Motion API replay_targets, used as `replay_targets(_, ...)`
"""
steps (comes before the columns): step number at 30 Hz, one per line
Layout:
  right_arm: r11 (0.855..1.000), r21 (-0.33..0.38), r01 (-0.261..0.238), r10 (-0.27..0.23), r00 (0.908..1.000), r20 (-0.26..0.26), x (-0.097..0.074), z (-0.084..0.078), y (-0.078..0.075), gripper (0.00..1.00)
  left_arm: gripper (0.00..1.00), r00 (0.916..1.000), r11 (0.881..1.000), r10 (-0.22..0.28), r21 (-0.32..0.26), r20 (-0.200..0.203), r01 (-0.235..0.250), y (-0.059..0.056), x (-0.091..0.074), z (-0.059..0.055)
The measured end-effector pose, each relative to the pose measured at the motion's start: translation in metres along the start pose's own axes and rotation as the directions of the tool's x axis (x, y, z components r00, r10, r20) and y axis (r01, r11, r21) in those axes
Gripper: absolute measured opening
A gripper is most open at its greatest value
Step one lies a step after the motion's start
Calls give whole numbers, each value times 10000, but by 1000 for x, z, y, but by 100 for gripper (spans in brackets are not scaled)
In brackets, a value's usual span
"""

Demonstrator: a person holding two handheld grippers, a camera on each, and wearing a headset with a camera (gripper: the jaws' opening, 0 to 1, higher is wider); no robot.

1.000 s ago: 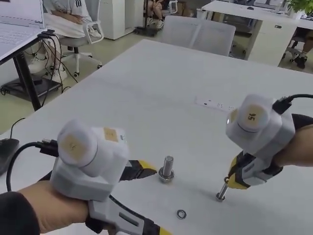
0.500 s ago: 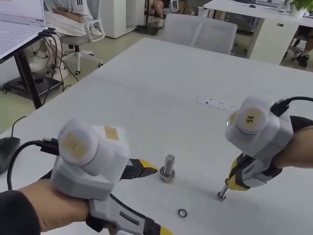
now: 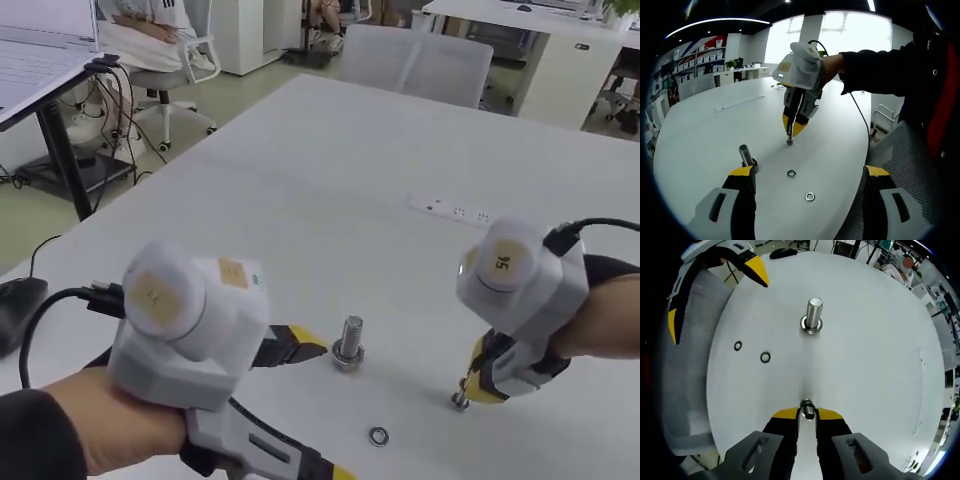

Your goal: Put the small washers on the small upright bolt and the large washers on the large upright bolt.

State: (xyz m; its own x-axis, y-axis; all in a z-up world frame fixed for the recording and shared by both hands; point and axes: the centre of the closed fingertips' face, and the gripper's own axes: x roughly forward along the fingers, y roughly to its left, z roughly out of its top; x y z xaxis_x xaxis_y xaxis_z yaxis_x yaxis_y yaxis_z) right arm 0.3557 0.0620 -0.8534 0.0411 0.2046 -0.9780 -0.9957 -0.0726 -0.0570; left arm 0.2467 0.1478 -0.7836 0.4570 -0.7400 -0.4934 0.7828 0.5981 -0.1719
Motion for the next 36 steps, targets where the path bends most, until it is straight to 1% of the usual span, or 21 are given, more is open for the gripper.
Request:
replay_targets(9,9999,77,-107,107,9999,2,11,-1,1,13,88,10000,10000,7,-23,-16,-7,0,1,-1)
replay_targets(20,9998,95,-153,153,9999,-55,18,-2,1,13,88,10000,10000,12,-43,-50,-13,1,1,-1)
replay_targets(36,9998,134,-163,163,9999,28,18,-1,2,15,88,10000,10000,42,-38,-67,-43,0,2,-1)
